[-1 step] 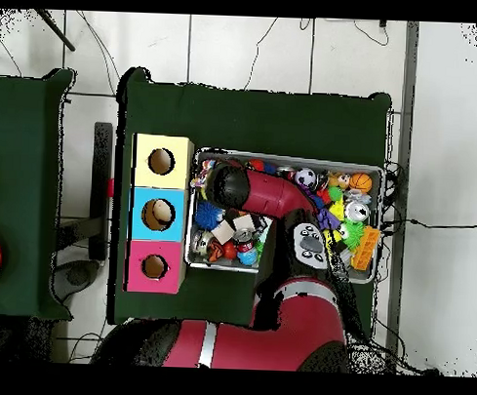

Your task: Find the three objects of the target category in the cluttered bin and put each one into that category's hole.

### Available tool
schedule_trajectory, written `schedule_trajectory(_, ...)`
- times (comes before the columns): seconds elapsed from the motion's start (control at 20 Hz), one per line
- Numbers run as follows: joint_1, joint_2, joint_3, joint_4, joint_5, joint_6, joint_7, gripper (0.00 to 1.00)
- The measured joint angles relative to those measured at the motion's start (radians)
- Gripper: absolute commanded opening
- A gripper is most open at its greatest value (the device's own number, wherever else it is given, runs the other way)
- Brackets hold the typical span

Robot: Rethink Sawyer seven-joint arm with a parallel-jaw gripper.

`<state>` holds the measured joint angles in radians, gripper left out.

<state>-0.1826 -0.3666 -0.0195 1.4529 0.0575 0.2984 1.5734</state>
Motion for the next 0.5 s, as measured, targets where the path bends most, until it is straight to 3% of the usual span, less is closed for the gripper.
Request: schedule_trajectory(0.5, 0.001, 0.005, -0.004, -0.006, 0.000, -0.012, 0.000, 0.00)
